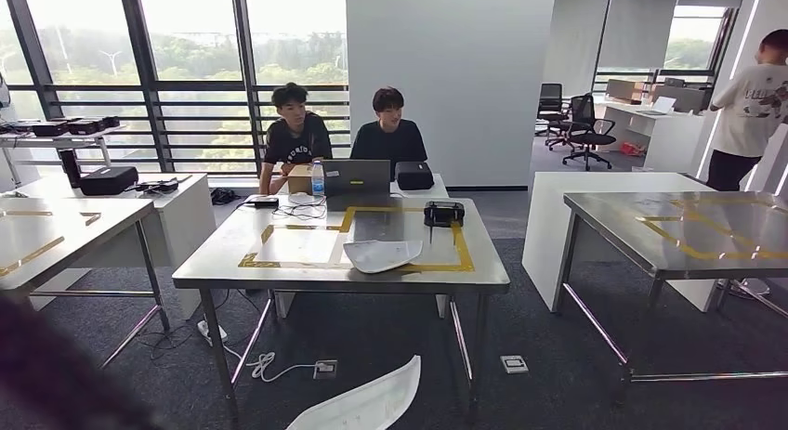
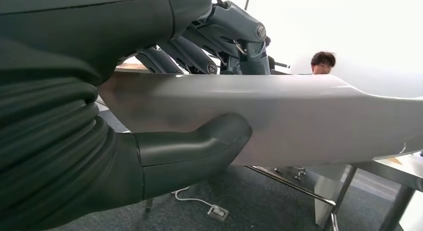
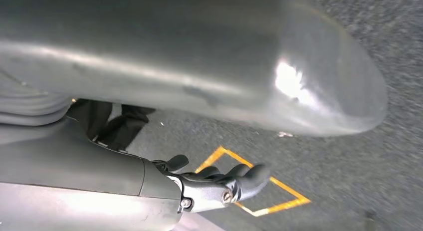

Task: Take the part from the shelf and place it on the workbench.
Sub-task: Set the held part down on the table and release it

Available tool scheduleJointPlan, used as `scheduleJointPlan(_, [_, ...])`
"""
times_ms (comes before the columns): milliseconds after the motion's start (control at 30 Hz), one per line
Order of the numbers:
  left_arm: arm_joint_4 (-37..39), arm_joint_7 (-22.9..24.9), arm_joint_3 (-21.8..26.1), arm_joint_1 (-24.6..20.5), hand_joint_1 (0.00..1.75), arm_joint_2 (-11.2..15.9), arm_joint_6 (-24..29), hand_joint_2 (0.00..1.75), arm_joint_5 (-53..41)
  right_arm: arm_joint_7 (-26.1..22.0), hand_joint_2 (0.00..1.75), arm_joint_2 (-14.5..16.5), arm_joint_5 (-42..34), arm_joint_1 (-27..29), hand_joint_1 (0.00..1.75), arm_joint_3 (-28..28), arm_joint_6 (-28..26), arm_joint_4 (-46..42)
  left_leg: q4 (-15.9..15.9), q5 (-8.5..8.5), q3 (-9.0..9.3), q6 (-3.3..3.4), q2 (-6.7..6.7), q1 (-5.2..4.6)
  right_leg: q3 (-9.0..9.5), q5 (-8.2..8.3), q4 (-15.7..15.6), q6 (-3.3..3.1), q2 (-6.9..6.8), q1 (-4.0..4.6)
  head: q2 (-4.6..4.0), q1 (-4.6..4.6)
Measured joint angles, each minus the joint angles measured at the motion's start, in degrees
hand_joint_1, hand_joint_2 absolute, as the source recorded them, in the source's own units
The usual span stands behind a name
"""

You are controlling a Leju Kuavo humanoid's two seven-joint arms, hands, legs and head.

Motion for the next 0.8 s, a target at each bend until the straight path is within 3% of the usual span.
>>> scheduleJointPlan(67, [0.21,-0.49,0.0,-0.18,1.75,-0.27,-0.1,1.75,-0.04,-0.37,0.0,0.03,-0.27,0.4,0.0,-0.2,-0.13,0.0,1.06,-0.91,-0.36,-0.69,-0.8,0.14,0.06,0.19,-0.19,-0.67,0.73,-0.26,0.0,-0.01])
scheduleJointPlan(100, [0.32,-0.69,0.0,-0.29,1.75,-0.36,-0.13,1.75,-0.05,-0.5,0.0,0.04,-0.36,0.47,0.0,-0.32,-0.19,0.0,3.05,-2.19,-1.21,-1.04,-1.71,0.22,0.12,0.31,-0.3,-1.05,1.09,-0.42,0.0,-0.03])
scheduleJointPlan(167, [0.63,-0.94,0.0,-0.42,1.75,-0.37,-0.3,1.75,-0.07,-0.61,0.0,0.07,-0.48,0.5,0.0,-0.49,-0.27,0.0,10.03,-5.8,-4.41,-1.45,-3.42,0.34,0.11,0.36,-0.32,-1.54,1.96,-0.47,0.0,-0.11])
scheduleJointPlan(200, [0.82,-0.98,0.0,-0.37,1.75,-0.34,-0.42,1.75,-0.07,-0.57,0.0,0.07,-0.5,0.55,0.0,-0.52,-0.29,0.0,13.67,-7.18,-6.16,-1.53,-3.67,0.36,0.1,0.35,-0.3,-1.62,2.47,-0.46,0.0,-0.11])
scheduleJointPlan(233, [1.01,-0.99,0.0,-0.29,1.75,-0.32,-0.54,1.75,-0.07,-0.52,0.0,0.07,-0.49,0.64,0.0,-0.54,-0.28,0.0,15.91,-7.57,-7.32,-1.53,-3.75,0.37,0.1,0.33,-0.27,-1.64,3.05,-0.45,0.0,-0.13])
scheduleJointPlan(267, [1.16,-1.04,-0.01,-0.22,1.75,-0.31,-0.61,1.75,-0.08,-0.42,0.0,0.07,-0.44,0.75,0.0,-0.55,-0.26,0.0,16.01,-6.81,-7.52,-1.46,-3.8,0.38,0.09,0.33,-0.22,-1.64,3.61,-0.45,0.0,-0.15])
scheduleJointPlan(300, [1.26,-1.08,-0.01,-0.19,1.75,-0.33,-0.65,1.75,-0.09,-0.31,0.0,0.07,-0.36,0.83,0.0,-0.56,-0.21,0.0,13.87,-5.07,-6.65,-1.33,-3.86,0.4,0.1,0.31,-0.14,-1.61,4.12,-0.46,0.0,-0.17])
scheduleJointPlan(367, [1.32,-1.14,-0.03,-0.27,1.75,-0.41,-0.67,1.75,-0.15,0.01,0.0,0.16,-0.02,0.93,0.0,-0.56,0.03,0.0,6.16,-1.12,-3.23,-0.9,-4.37,0.4,0.04,0.22,0.16,-1.4,4.94,-0.38,0.0,-0.23])
scheduleJointPlan(433, [1.33,-1.1,-0.14,-0.37,1.75,-0.61,-0.83,1.75,-0.3,0.57,0.0,0.31,0.7,1.14,0.0,-0.57,0.7,0.0,1.28,0.41,-1.02,-0.59,-4.96,0.43,-0.18,0.08,0.46,-1.08,5.44,-0.19,0.0,-0.2])
scheduleJointPlan(567, [1.31,-0.73,-0.45,-0.45,1.75,-1.03,-1.33,1.75,-0.49,1.16,0.0,1.1,2.28,2.14,0.0,-0.57,1.54,0.05,0.42,0.63,-0.79,-0.34,-5.3,0.35,-0.2,0.24,0.25,-1.09,5.4,-0.1,0.0,0.04])
scheduleJointPlan(800, [1.34,-0.47,-0.79,-0.84,1.75,-1.08,-1.65,1.75,-0.39,3.9,0.0,2.2,4.03,2.58,0.0,-0.39,3.7,0.19,0.44,0.61,-0.82,0.28,-5.37,0.21,0.11,0.51,-0.35,-0.34,5.29,-0.2,0.0,-0.3])
